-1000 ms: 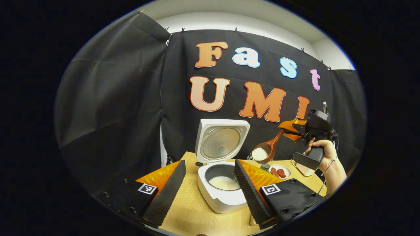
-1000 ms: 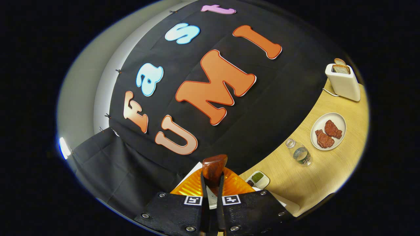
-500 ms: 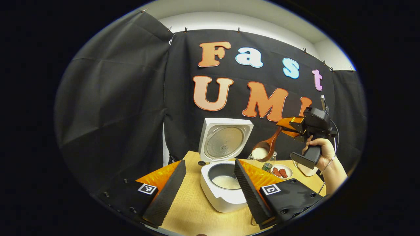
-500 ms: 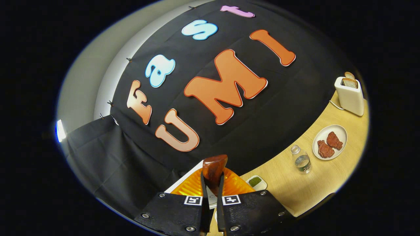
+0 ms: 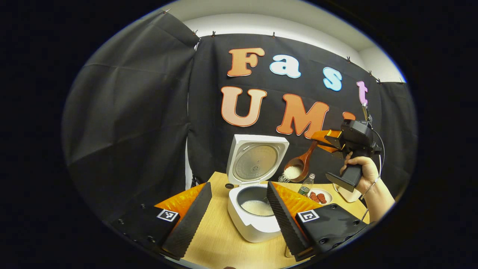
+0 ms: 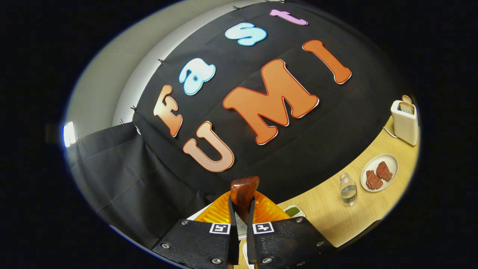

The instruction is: Close the left gripper, press the button to open the rice cooker; take a wooden spoon from the chopstick holder with the right hand, scoop a spoonful of rice and pour it into the rice cooker, then put the wooden spoon back into the chopstick holder.

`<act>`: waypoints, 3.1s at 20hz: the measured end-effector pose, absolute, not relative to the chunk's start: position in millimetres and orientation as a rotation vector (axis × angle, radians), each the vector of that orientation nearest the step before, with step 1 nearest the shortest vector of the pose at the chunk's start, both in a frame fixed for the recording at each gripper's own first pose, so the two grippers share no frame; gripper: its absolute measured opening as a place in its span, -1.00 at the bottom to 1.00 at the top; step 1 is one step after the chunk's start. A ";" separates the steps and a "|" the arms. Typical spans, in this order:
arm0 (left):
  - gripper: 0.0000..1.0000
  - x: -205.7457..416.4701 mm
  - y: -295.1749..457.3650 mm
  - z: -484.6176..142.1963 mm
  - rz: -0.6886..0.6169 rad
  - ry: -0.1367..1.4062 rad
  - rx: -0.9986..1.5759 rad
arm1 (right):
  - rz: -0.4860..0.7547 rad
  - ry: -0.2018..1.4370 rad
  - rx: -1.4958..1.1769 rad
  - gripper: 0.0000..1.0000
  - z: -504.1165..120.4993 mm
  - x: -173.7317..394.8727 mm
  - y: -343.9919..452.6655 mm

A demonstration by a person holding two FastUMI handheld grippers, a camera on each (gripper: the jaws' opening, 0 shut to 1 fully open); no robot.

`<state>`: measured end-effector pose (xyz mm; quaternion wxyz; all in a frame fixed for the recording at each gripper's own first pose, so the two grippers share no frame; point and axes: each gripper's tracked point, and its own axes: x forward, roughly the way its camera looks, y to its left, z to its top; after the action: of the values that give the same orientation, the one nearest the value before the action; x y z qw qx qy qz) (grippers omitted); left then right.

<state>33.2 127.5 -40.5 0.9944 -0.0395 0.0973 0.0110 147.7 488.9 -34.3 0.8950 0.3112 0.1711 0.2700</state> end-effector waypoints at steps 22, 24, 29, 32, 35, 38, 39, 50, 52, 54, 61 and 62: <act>1.00 27.4 130.5 -44.9 0.033 0.204 -0.088 | 0.729 0.166 0.273 -0.85 -12.1 112.8 530.2; 1.00 25.4 131.5 -47.1 0.034 0.207 -0.090 | 0.748 0.152 0.232 -0.85 -10.4 109.0 535.6; 0.99 23.2 134.2 -51.3 0.039 0.215 -0.083 | 0.806 0.118 0.150 -0.85 -12.2 93.2 547.4; 0.99 21.6 135.8 -53.5 0.041 0.220 -0.086 | 0.827 0.075 0.054 -0.85 -11.2 85.1 552.5; 0.99 20.5 137.2 -54.9 0.044 0.224 -0.089 | 0.847 0.048 -0.021 -0.85 -18.3 77.8 559.7; 1.00 19.1 138.0 -55.2 0.044 0.225 -0.088 | 0.851 0.066 -0.013 -0.85 -23.4 74.2 557.1; 1.00 18.8 138.1 -53.9 0.045 0.223 -0.089 | 0.852 0.078 0.002 -0.85 -25.1 74.2 554.5; 1.00 13.6 108.7 -46.4 0.009 0.202 -0.078 | 0.738 0.112 0.119 -0.84 -17.2 79.0 436.6; 0.99 11.7 101.4 -44.2 -0.003 0.194 -0.074 | 0.711 0.119 0.128 -0.84 -19.6 79.5 407.4; 0.99 11.7 92.7 -42.7 -0.017 0.190 -0.080 | 0.665 0.125 0.120 -0.84 -23.4 81.8 373.9; 0.99 12.5 69.8 -36.4 -0.046 0.165 -0.123 | 0.486 0.182 0.138 -0.85 -61.7 77.5 261.2; 0.99 12.7 65.3 -37.0 -0.054 0.166 -0.125 | 0.460 0.194 0.146 -0.85 -69.3 75.5 246.1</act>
<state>12.7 65.3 -37.0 0.9942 -0.0624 0.0829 -0.0268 75.5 246.1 -69.3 0.9664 0.0724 0.0961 0.2272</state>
